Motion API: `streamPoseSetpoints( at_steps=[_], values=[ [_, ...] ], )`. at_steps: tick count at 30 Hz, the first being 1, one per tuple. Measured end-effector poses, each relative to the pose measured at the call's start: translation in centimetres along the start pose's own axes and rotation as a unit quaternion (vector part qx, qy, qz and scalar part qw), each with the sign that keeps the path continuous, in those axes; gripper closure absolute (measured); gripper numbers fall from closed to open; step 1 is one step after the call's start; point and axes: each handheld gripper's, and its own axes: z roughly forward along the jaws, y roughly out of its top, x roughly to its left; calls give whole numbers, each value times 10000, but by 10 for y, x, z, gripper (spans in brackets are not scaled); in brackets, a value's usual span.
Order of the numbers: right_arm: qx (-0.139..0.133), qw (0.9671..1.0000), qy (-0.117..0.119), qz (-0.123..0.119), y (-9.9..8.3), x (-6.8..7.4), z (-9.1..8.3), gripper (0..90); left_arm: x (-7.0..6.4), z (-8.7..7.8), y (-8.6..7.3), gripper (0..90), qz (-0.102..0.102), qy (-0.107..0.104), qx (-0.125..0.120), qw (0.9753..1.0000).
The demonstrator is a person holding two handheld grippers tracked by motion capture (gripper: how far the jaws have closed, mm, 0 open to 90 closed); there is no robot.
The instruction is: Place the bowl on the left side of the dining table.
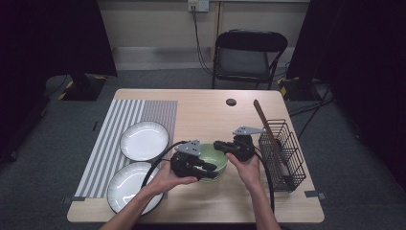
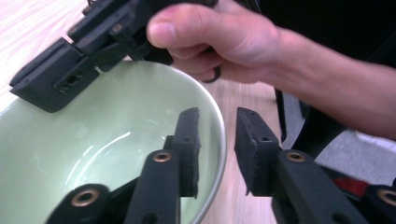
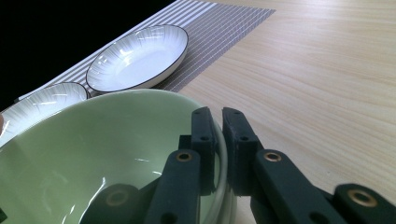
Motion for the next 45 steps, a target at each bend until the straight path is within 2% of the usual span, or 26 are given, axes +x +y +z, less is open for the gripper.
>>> streamPoseSetpoints(
  at_steps=[4, 5, 6, 8, 10, 12, 14, 16, 19, 22, 26, 29, 31, 33, 35, 38, 42, 43, 45],
  values=[
    [18, 10000, 8, -11, 1, 0, 0, 843, -1, 8, 1, 660, 159, 229, 406, 9988],
    [26, 10000, 11, -20, 1, 0, 0, 843, -2, 10, 4, 665, 267, 423, 612, 9969],
    [28, 10000, 12, -26, 1, 0, 0, 843, -2, 9, 6, 680, 283, 482, 680, 9961],
    [27, 10000, 17, -34, 1, -1, 0, 843, -3, 10, 9, 746, 367, 326, 729, 9961],
    [24, 10000, 20, -39, 1, -1, 0, 843, -5, 12, 9, 821, 414, 316, 786, 9955],
    [33, 10000, 29, -41, 1, -1, 0, 842, -5, 12, 9, 824, 362, 306, 777, 9959],
    [59, 10000, 18, -73, 1, -1, 0, 842, 0, 7, 8, 824, 208, 107, 538, 9983],
    [62, 9999, 45, -116, 1, -2, -1, 842, 4, 2, 11, 829, 96, -95, 354, 9993],
    [99, 9999, 70, -107, 2, -2, -1, 840, 6, 1, 15, 829, 75, -143, 421, 9990],
    [96, 9999, 98, -92, 1, -3, -1, 842, 8, 0, 14, 829, -1, -228, 354, 9991],
    [102, 9998, 68, -128, 2, -2, -1, 844, 6, 1, 12, 811, -14, -218, 372, 9991],
    [88, 9999, 71, -118, 2, -2, -1, 844, 3, 4, 13, 713, 87, -100, 549, 9984],
    [77, 9999, 65, -122, 2, -2, -1, 844, 0, 5, 15, 728, 236, 116, 736, 9969],
    [67, 9999, 69, -114, 1, -2, -1, 844, -2, 9, 16, 725, 241, 127, 771, 9967],
    [62, 9999, 73, -108, 1, -2, -1, 844, -3, 9, 19, 735, 331, 239, 933, 9948],
    [59, 9999, 61, -120, 1, -2, -1, 844, -1, 10, 20, 813, 282, 131, 913, 9953],
    [83, 9998, 18, -169, 2, 0, -1, 844, 0, 10, 19, 823, 290, 113, 896, 9955],
    [85, 9998, 12, -174, 2, 0, -1, 844, 0, 9, 18, 823, 263, 112, 959, 9950],
    [76, 9998, -7, -210, 3, 0, -1, 843, 1, 9, 17, 825, 179, 50, 890, 9959]
  ],
)
